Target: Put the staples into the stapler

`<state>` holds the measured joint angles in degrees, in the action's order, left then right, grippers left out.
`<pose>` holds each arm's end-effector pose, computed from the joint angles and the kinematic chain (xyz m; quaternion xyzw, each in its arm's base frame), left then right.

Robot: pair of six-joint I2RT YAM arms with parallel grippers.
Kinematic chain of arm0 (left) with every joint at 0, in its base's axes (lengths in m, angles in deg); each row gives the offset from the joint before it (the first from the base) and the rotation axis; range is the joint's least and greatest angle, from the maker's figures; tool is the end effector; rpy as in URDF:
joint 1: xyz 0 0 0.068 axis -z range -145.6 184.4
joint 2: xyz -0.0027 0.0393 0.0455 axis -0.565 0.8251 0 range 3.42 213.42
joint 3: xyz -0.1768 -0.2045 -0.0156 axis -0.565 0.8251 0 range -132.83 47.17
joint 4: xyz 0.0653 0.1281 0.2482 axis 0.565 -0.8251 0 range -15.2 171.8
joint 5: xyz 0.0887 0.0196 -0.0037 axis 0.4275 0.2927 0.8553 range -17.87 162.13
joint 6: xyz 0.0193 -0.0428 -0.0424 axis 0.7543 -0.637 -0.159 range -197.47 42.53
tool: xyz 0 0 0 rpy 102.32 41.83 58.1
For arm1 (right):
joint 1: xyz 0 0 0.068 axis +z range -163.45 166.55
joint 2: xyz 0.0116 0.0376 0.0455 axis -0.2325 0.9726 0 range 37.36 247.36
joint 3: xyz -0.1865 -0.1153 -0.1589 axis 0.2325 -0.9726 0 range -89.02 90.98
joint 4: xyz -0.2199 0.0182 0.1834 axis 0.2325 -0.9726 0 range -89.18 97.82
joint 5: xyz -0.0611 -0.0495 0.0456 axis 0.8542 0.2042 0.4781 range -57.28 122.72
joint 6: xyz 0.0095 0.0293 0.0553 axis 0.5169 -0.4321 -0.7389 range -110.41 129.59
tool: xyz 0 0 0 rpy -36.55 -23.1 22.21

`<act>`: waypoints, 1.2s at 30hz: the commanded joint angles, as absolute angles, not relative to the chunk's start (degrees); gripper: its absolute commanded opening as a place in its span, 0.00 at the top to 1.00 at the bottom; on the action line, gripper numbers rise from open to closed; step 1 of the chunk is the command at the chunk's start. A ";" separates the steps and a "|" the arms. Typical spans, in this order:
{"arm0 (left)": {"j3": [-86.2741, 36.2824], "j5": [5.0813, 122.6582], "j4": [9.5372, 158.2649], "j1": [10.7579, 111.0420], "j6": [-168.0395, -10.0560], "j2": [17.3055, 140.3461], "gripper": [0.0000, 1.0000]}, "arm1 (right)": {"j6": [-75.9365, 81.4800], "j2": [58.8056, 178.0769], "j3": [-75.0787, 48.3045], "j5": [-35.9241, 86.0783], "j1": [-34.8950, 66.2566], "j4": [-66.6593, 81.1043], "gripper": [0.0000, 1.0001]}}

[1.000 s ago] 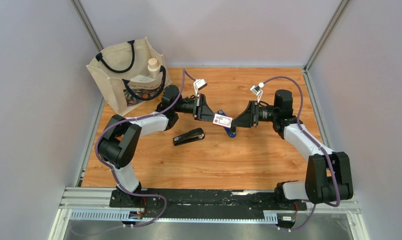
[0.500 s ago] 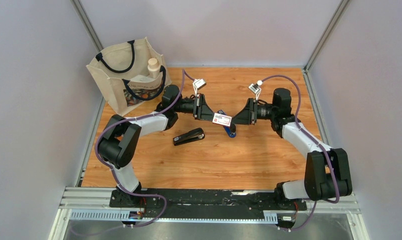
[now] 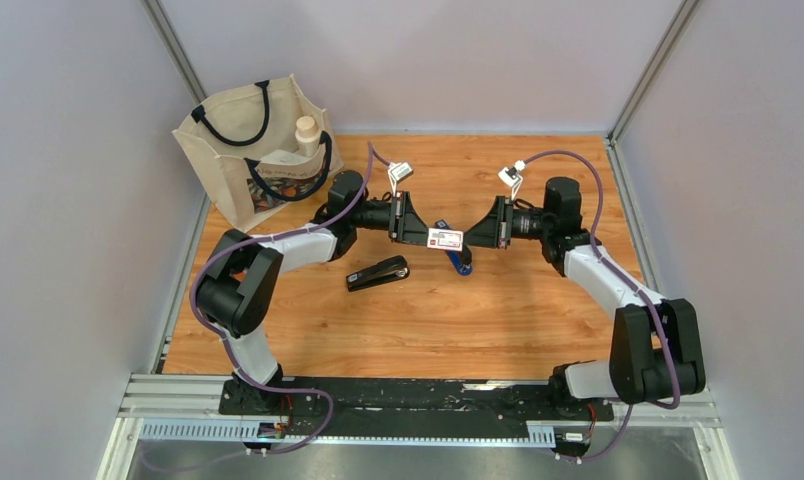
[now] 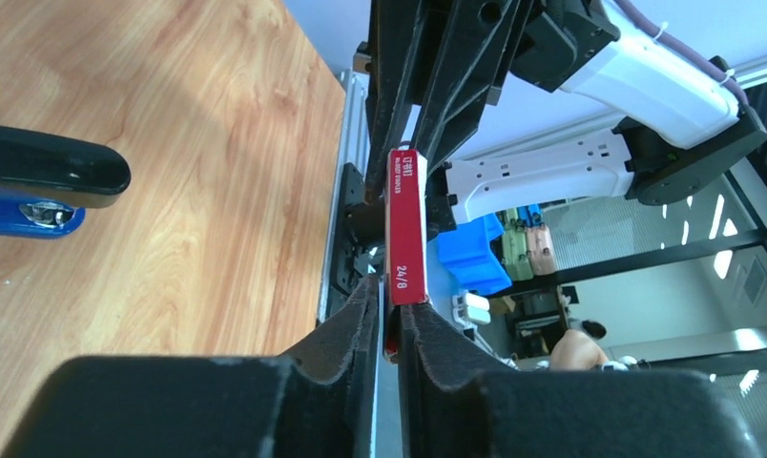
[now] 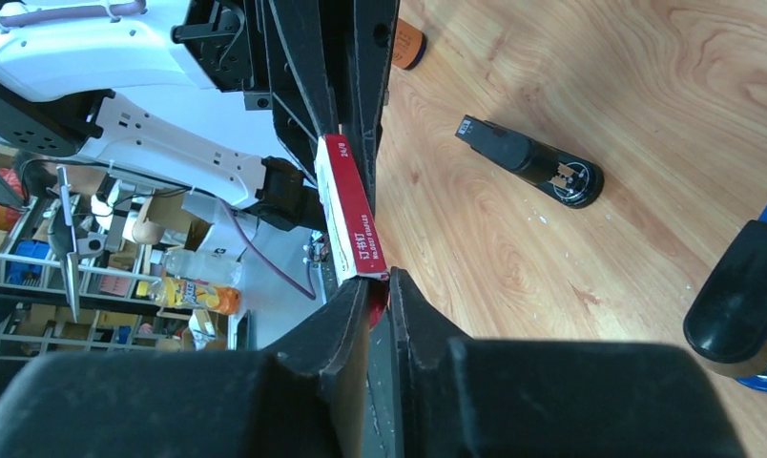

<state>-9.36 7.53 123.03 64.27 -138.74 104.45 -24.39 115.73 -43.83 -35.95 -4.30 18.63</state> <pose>0.3257 -0.2377 0.2173 0.1869 0.6908 -0.6864 0.1290 0.3013 0.0944 0.2365 -0.1590 0.7375 0.6047 0.2552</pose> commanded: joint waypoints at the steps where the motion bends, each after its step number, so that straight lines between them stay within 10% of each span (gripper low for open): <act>1: -10.83 6.92 118.55 65.52 -133.73 102.65 0.76 | -22.14 113.04 -42.09 -33.29 -3.60 18.45 0.87; 14: -12.94 7.97 105.28 60.95 -125.29 98.70 0.51 | -21.44 109.61 -43.05 -33.82 -6.50 18.02 1.00; 20: -16.01 11.13 89.21 57.96 -113.18 94.83 0.22 | -19.42 109.08 -42.62 -32.15 -7.99 15.21 1.00; 36: -23.33 46.44 55.24 71.21 -44.55 81.30 0.18 | -13.97 112.42 -40.15 -28.89 -8.61 6.24 1.00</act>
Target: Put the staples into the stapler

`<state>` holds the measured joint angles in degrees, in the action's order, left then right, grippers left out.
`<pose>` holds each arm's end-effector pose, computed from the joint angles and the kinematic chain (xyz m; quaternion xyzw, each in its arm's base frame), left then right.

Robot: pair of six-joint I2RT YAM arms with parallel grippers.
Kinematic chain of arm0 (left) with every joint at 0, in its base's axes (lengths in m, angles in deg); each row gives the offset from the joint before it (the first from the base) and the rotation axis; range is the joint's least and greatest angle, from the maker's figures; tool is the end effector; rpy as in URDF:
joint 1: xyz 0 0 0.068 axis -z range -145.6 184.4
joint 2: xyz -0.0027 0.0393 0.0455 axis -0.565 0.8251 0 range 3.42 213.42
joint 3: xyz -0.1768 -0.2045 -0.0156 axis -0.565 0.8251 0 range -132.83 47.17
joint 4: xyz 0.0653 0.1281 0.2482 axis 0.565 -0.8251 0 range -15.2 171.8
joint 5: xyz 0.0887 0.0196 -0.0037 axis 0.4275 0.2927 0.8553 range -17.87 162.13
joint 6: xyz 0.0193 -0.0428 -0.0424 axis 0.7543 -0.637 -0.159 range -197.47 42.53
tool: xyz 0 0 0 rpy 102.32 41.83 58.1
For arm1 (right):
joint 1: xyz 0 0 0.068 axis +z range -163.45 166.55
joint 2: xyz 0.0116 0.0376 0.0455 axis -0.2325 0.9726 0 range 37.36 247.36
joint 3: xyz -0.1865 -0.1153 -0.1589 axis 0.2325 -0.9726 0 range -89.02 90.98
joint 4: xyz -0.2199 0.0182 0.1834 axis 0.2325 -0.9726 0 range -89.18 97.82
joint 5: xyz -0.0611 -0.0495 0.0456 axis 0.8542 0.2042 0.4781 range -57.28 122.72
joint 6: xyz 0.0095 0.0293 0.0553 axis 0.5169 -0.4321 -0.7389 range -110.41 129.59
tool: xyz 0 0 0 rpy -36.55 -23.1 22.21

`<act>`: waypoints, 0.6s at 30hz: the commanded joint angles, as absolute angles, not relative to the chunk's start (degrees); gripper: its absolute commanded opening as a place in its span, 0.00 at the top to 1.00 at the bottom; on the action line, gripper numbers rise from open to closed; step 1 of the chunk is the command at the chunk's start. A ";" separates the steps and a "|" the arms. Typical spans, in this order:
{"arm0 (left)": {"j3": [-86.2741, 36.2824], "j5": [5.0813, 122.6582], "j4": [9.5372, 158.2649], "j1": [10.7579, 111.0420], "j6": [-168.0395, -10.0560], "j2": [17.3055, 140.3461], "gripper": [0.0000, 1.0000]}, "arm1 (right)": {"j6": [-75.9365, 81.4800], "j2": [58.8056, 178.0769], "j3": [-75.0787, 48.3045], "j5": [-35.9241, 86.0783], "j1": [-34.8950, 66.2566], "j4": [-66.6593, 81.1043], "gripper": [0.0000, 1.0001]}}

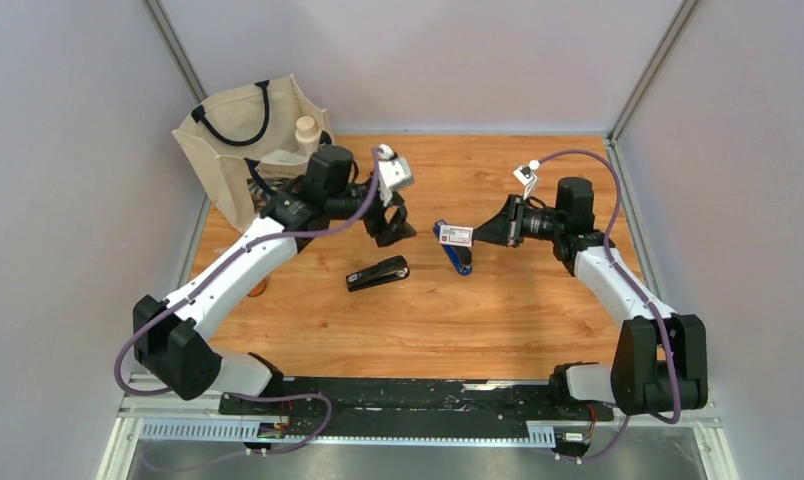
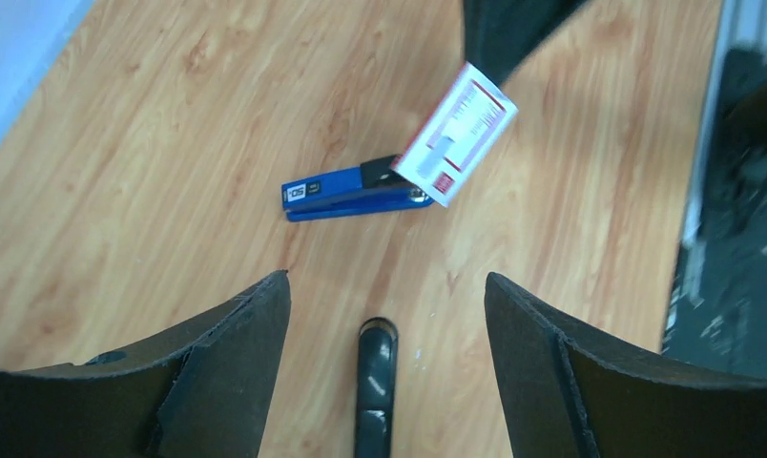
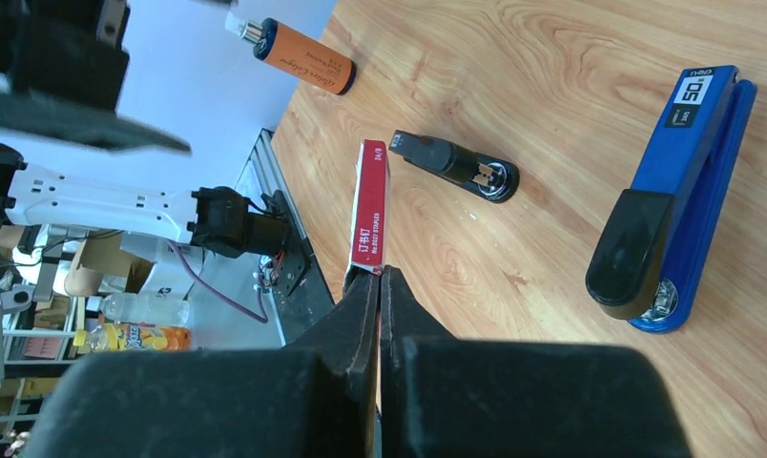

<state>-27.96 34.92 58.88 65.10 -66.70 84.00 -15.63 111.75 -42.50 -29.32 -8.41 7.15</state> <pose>0.2882 -0.2053 0.3522 0.4410 0.7033 -0.3539 0.4308 0.2981 0.0694 0.2454 -0.1302 0.7714 0.5419 0.3072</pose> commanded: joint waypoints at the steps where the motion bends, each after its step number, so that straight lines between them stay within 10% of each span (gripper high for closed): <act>1: -22.18 51.34 56.04 74.01 -41.46 80.94 0.18 | -13.97 112.77 -40.15 -29.07 -8.70 6.24 1.00; 18: -23.66 74.41 66.50 90.56 -29.21 92.53 0.16 | -14.24 116.72 -40.51 -32.76 -6.77 6.86 1.00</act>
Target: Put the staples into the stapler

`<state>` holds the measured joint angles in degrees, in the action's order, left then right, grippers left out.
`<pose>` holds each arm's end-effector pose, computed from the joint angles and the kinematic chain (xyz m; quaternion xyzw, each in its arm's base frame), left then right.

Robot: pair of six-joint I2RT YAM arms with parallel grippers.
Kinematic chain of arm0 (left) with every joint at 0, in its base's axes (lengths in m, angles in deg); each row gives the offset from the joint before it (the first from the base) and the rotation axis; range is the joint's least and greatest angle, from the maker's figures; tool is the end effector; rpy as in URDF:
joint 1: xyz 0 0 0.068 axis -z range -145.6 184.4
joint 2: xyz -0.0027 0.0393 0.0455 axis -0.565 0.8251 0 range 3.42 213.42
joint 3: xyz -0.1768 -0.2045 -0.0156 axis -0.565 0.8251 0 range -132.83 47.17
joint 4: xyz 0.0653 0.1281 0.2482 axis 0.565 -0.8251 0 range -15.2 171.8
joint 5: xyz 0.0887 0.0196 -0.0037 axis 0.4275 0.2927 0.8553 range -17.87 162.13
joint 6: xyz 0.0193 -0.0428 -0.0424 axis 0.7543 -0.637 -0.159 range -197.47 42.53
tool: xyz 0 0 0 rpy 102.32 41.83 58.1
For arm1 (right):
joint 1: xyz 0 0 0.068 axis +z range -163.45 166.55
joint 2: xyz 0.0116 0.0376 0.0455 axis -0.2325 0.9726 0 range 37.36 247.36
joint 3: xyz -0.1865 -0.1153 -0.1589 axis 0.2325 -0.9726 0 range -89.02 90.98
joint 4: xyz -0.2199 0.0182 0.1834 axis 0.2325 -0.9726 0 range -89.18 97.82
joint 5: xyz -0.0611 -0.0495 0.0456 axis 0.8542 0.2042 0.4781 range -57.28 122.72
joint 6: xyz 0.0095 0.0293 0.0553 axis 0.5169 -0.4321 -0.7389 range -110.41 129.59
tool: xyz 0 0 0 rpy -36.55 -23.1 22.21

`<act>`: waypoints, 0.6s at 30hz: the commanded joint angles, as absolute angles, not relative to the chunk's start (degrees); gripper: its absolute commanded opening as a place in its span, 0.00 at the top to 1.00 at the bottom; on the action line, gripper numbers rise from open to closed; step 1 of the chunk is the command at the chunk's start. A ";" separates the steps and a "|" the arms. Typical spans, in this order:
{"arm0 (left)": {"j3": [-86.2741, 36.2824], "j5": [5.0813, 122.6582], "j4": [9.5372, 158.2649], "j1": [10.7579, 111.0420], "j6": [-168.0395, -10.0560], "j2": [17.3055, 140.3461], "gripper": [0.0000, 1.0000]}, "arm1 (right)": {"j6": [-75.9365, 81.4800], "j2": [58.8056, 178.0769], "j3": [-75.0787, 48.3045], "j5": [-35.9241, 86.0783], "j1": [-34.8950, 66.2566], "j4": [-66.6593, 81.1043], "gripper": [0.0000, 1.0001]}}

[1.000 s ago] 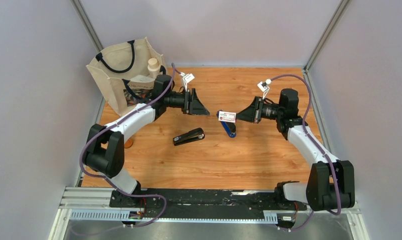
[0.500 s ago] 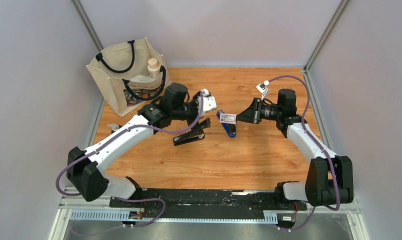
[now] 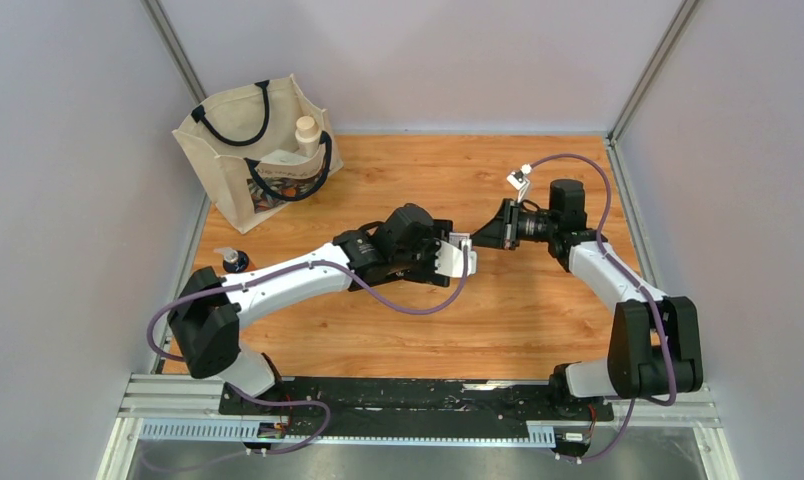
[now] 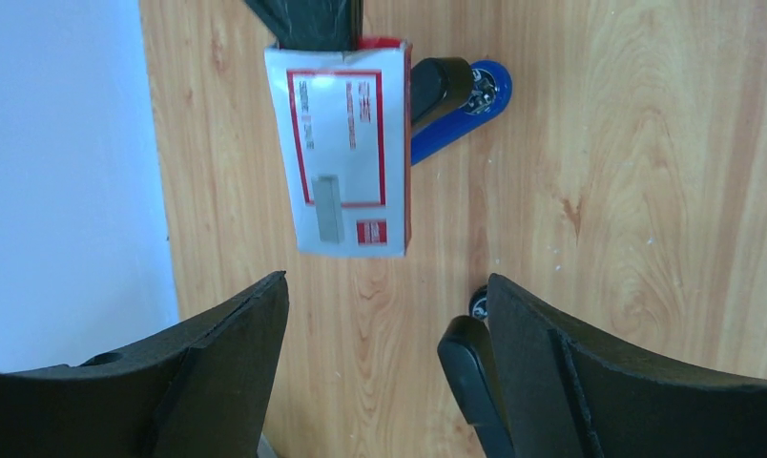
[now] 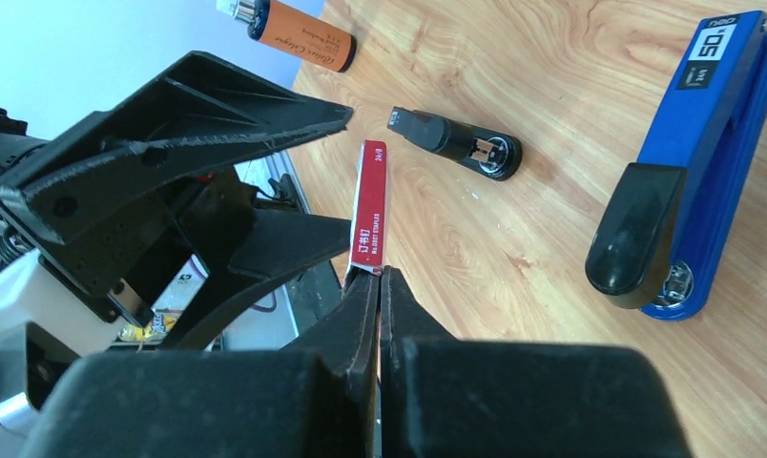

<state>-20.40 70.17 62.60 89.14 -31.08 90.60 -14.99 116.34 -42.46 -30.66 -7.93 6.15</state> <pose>0.2173 -0.3103 0.2635 0.7011 0.5670 -0.0469 0.4297 0.3054 0.0731 0.2217 -0.1184 0.7820 0.5517 0.2648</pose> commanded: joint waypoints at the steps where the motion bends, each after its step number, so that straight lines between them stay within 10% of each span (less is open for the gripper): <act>1: -24.28 74.50 66.24 90.82 -29.56 93.06 0.16 | -13.97 116.81 -40.42 -32.67 -6.59 6.50 1.00; 18: -28.94 68.71 60.71 91.62 -36.24 96.76 0.15 | -12.21 117.78 -39.71 -33.73 -4.04 4.92 1.00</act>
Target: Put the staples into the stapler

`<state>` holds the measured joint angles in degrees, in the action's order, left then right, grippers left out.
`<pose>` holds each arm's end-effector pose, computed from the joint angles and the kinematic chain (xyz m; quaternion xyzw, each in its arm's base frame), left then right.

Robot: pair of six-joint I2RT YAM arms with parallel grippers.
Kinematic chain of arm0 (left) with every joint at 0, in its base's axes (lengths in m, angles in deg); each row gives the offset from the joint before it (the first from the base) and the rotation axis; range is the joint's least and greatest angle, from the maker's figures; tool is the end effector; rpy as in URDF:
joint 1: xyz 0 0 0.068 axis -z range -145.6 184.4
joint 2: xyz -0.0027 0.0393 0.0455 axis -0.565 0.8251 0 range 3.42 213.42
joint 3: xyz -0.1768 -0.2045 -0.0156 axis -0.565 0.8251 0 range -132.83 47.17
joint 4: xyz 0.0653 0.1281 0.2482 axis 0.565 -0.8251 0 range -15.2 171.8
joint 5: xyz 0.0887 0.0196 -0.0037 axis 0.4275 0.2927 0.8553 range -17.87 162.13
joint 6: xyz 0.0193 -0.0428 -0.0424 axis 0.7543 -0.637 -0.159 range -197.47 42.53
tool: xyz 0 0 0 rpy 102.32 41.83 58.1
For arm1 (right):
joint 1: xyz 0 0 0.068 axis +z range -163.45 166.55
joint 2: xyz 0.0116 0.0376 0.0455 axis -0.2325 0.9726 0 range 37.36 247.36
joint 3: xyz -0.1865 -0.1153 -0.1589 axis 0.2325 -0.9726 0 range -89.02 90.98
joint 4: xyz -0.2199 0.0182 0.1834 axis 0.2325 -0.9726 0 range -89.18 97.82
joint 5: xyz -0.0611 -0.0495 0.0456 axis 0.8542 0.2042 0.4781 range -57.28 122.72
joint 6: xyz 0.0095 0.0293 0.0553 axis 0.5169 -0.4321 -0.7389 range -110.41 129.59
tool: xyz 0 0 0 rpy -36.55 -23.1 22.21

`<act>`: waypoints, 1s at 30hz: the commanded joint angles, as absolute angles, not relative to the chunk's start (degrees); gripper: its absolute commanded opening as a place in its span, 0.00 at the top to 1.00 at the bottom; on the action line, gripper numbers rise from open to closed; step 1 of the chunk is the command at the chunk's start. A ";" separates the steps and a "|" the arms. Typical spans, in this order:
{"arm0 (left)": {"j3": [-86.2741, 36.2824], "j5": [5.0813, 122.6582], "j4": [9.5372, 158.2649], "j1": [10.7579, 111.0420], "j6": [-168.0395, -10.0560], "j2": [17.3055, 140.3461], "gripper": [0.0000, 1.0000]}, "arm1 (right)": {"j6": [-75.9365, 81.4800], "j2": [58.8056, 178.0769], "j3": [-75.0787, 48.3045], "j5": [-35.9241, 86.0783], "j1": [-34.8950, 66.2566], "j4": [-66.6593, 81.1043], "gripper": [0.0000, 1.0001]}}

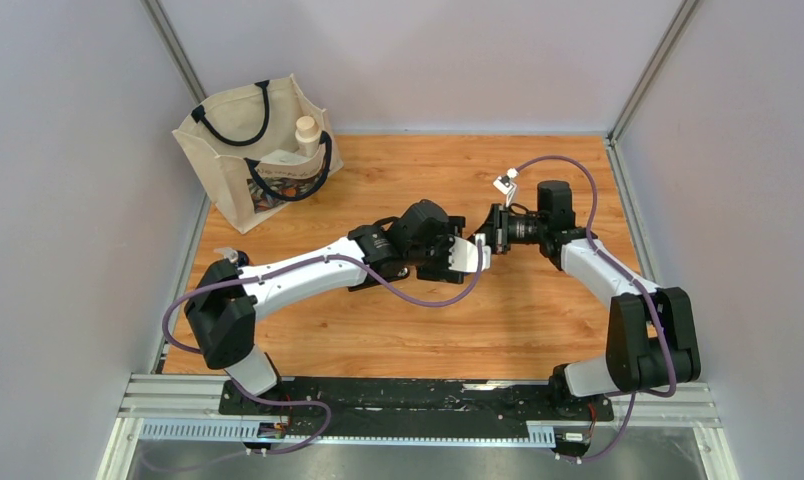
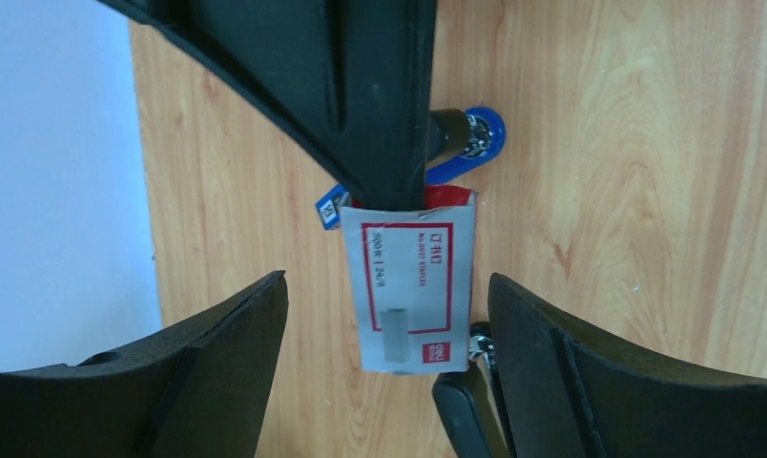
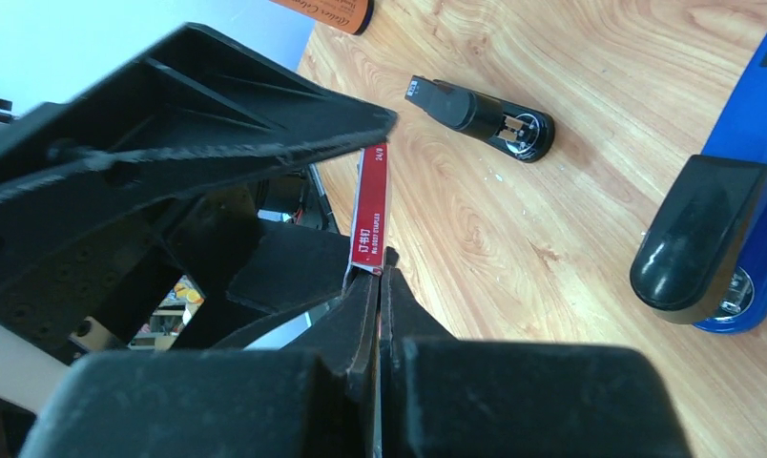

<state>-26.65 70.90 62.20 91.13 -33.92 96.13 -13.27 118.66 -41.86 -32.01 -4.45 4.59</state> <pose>0.2213 -0.3392 0.2676 0.6943 0.5736 -0.0595 0.4306 0.3038 0.0926 0.2119 -0.1442 0.7802 0.5642 0.2284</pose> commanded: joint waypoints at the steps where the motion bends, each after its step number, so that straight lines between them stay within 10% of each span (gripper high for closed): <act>1: -29.03 68.36 60.44 91.62 -36.51 96.93 0.15 | -12.12 117.61 -39.71 -33.81 -4.04 5.00 1.00; 30: -31.14 70.90 58.60 91.62 -42.49 99.13 0.63 | -7.65 115.85 -38.05 -32.24 -4.13 -0.17 0.99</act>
